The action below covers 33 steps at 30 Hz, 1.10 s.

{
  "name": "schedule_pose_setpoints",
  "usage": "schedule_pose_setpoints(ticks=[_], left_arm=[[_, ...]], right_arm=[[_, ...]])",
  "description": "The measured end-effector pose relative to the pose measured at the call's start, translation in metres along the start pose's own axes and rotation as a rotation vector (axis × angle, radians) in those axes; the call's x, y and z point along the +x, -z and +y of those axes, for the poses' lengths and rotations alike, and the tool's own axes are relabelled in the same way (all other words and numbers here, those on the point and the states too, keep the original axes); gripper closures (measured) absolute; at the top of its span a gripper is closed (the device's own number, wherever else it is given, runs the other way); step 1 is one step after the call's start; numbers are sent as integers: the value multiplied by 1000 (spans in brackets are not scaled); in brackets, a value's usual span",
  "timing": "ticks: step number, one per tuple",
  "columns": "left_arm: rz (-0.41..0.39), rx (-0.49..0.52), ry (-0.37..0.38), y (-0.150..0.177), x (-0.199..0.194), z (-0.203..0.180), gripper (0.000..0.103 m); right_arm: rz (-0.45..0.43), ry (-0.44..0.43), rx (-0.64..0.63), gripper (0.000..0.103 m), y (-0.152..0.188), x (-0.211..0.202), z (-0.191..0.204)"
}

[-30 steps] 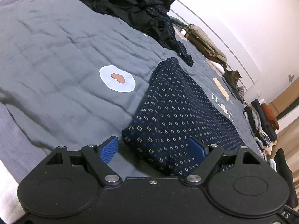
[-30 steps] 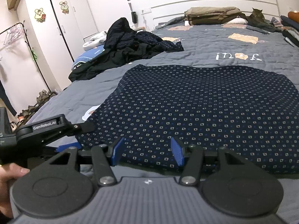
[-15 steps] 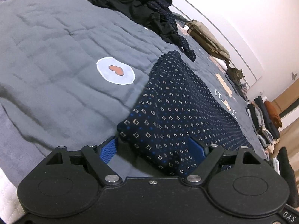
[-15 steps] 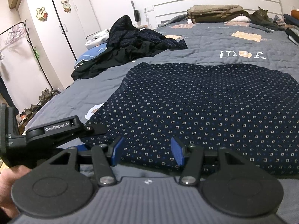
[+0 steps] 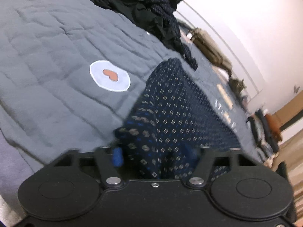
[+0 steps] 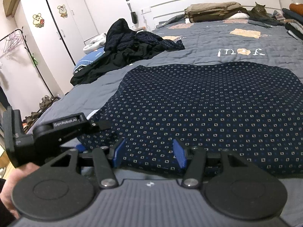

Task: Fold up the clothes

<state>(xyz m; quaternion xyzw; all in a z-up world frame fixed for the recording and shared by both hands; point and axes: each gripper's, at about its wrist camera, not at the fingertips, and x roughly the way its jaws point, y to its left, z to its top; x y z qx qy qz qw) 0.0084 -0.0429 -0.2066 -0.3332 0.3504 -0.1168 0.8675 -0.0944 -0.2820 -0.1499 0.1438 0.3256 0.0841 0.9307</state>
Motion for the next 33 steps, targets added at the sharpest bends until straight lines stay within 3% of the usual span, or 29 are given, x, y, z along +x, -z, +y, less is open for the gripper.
schedule_pose_setpoints(ticks=[3, 8, 10, 15, 19, 23, 25, 28, 32, 33], left_arm=[[5, -19, 9, -2, 3, -1, 60], [44, -20, -32, 5, 22, 2, 46], [41, -16, -12, 6, 25, 1, 26], [29, -12, 29, 10, 32, -3, 3], [21, -16, 22, 12, 34, -7, 1], [-4, -52, 24, 11, 33, -7, 10], [-4, -79, 33, 9, 31, -4, 46], [12, -97, 45, 8, 32, 0, 68], [19, -110, 60, 6, 39, 3, 69], [25, -130, 62, 6, 42, 6, 65]], right_arm=[[-3, 4, 11, 49, 0, -2, -5], [2, 7, 20, 49, 2, -2, -10], [4, 8, 16, 49, 2, -3, -10], [7, 12, 24, 49, 4, -4, -15], [6, 15, 28, 49, 5, -7, -18], [7, 19, 34, 49, 5, -8, -20], [7, 21, 34, 49, 5, -9, -21], [2, 22, 37, 49, 5, -10, -22], [4, 21, 47, 49, 5, -10, -24], [4, 20, 47, 49, 5, -10, -23]])
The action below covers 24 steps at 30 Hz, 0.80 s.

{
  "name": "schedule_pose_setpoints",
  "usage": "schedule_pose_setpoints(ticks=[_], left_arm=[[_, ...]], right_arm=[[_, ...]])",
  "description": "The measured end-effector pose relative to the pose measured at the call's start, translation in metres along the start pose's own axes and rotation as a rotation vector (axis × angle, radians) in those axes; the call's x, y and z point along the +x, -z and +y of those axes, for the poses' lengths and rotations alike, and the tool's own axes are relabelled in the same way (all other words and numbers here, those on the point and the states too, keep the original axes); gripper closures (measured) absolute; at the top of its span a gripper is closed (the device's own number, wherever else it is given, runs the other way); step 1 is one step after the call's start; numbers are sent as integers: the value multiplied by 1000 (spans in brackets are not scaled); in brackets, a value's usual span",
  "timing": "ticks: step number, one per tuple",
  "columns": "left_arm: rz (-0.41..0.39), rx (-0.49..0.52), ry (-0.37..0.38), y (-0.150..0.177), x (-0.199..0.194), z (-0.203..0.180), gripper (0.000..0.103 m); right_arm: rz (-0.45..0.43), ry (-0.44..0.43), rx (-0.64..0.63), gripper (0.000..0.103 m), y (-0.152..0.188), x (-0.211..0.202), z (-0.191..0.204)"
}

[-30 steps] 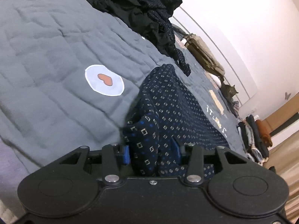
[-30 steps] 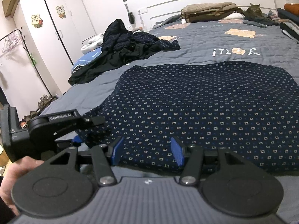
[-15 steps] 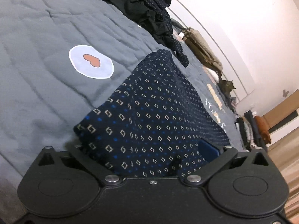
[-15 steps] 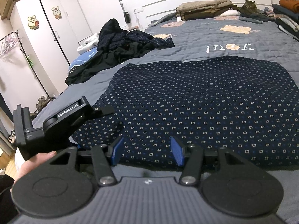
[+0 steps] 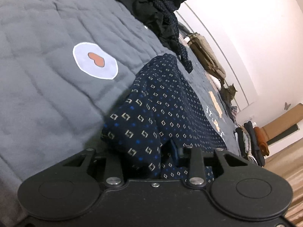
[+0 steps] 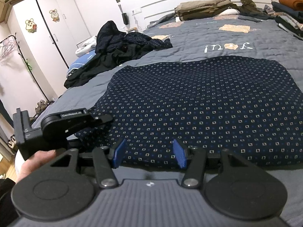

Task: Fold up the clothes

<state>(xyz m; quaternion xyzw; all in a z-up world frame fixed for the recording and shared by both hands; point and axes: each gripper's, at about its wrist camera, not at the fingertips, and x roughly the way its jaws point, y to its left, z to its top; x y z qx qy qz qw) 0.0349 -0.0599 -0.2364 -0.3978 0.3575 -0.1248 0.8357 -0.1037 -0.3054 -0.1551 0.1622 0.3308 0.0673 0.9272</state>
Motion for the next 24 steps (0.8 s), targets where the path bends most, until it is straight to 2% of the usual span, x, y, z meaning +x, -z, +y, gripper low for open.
schedule_pose_setpoints(ticks=[2, 5, 6, 7, 8, 10, 12, 24], left_arm=[[2, -30, 7, -1, 5, 6, 63], [-20, -21, 12, 0, 5, 4, 64], [-29, -18, 14, 1, 3, 3, 68], [-40, -11, 17, 1, 0, 1, 77], [-51, -2, 19, 1, -4, -1, 82], [-83, 51, 26, 0, -10, -10, 88], [-110, 118, 39, 0, -16, -21, 89], [-150, 430, 100, 20, -18, -81, 90]], right_arm=[[1, -3, -3, 49, 0, 0, 1], [5, -3, -9, 49, 1, 1, 1], [5, -3, -9, 49, 1, 1, 1], [4, -2, -8, 49, 1, 1, 1], [4, -1, -6, 49, 0, 1, 0], [0, 1, 4, 49, 0, 1, -2], [-5, 1, 15, 49, -1, 0, -4], [-83, 17, 125, 49, -10, -26, -36]])
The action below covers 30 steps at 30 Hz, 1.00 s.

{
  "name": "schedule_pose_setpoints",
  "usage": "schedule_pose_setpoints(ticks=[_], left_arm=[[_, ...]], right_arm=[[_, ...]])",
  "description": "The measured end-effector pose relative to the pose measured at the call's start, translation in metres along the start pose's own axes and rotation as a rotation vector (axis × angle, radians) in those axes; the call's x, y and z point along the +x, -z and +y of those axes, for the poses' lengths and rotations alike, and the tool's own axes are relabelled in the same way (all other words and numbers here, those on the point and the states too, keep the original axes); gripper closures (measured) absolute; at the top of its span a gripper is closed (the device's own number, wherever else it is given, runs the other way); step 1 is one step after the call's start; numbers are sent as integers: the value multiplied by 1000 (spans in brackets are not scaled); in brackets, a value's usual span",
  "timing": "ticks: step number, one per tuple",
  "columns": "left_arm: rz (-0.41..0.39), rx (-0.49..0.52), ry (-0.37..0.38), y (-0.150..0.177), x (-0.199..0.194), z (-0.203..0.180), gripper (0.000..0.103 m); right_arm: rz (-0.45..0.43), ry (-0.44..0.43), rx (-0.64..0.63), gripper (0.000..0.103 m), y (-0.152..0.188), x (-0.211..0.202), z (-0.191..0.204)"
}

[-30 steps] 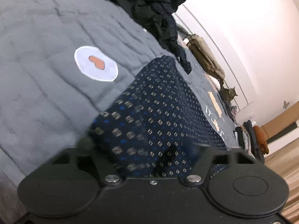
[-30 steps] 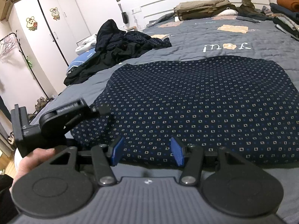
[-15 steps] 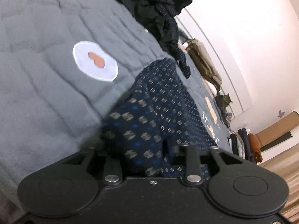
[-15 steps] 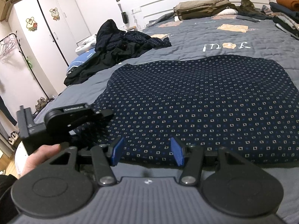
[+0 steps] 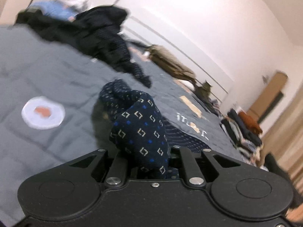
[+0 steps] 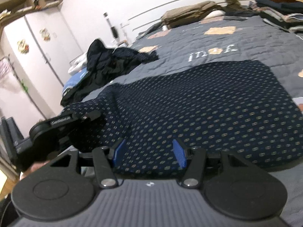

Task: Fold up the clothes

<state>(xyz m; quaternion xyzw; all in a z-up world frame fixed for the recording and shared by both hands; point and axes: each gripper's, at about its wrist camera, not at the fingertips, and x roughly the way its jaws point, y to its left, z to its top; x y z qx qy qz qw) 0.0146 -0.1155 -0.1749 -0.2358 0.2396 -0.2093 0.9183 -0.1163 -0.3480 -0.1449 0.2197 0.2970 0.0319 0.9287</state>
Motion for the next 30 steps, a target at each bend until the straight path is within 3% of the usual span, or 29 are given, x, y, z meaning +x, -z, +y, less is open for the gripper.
schedule_pose_setpoints(ticks=[9, 15, 18, 20, 22, 25, 30], left_arm=[[32, 280, 102, 14, 28, -75, 90], [104, 550, 185, 57, 49, -128, 90], [192, 710, 192, 88, 59, -144, 90], [250, 792, 194, 107, 64, -151, 82], [260, 826, 209, 115, 61, -151, 68], [287, 826, 252, 113, 50, -154, 49], [250, 816, 271, 94, 22, -145, 33]], right_arm=[[-77, 45, 114, 49, -13, -27, -43], [-107, 75, 190, 49, -15, -39, -72], [-110, 75, 232, 49, -15, -42, -86], [-106, 69, 263, 49, -15, -43, -96], [-97, 56, 292, 49, -14, -43, -104], [-78, 5, 359, 49, -12, -39, -113], [-63, -82, 450, 49, -13, -36, -122]])
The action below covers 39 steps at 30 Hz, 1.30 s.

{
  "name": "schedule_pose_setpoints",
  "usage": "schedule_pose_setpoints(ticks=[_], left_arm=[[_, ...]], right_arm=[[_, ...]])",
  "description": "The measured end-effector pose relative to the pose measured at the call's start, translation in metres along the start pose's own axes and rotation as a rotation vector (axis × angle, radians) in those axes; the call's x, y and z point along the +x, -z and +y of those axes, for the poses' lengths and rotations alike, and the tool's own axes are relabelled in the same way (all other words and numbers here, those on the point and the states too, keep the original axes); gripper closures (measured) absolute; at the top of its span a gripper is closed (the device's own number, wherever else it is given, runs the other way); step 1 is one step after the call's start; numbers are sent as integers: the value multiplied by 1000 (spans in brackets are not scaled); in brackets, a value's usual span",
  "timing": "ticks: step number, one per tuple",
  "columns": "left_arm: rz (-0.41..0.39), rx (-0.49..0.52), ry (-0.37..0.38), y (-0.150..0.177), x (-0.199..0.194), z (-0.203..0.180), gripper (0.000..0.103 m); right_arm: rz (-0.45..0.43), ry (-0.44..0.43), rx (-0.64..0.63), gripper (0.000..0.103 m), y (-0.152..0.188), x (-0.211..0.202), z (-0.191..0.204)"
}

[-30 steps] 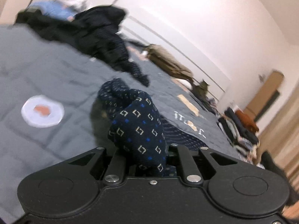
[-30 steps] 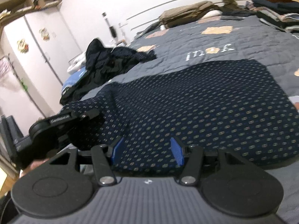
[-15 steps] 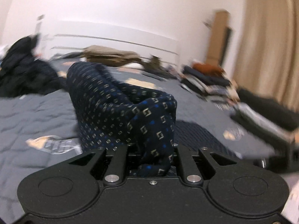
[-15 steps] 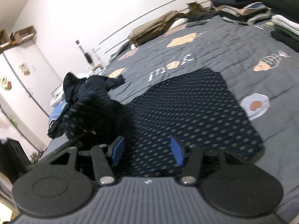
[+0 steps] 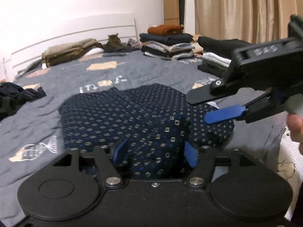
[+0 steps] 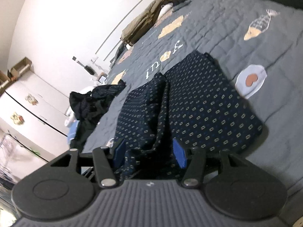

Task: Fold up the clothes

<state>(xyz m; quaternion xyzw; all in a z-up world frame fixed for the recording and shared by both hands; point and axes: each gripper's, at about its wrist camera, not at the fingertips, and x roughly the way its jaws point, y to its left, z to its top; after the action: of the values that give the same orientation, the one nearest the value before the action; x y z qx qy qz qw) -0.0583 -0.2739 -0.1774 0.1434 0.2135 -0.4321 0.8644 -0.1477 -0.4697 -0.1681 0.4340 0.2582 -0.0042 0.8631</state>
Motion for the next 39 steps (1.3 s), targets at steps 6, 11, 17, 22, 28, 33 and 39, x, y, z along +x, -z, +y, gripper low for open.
schedule_pose_setpoints(ticks=[6, 11, 17, 22, 28, 33, 39], left_arm=[[-32, -75, -4, -8, -32, 24, 14], [-63, -210, -4, -13, -45, 50, 12], [-84, -326, -22, -12, -56, 70, 11], [-73, -372, -20, -11, -59, 79, 8], [-57, -385, -17, -9, -64, 82, 2], [-60, -382, -22, -7, -70, 86, 2], [-56, -395, -28, -3, -74, 91, 2]], right_arm=[[32, -31, 41, 48, 8, 1, 1], [46, -30, 101, 48, 19, 5, 0], [58, -7, 96, 48, 31, 21, 8], [50, 7, 80, 48, 33, 37, 14], [35, 28, 63, 46, 33, 52, 18], [14, 42, 70, 42, 36, 64, 19], [-41, 63, 51, 46, 36, 74, 26]])
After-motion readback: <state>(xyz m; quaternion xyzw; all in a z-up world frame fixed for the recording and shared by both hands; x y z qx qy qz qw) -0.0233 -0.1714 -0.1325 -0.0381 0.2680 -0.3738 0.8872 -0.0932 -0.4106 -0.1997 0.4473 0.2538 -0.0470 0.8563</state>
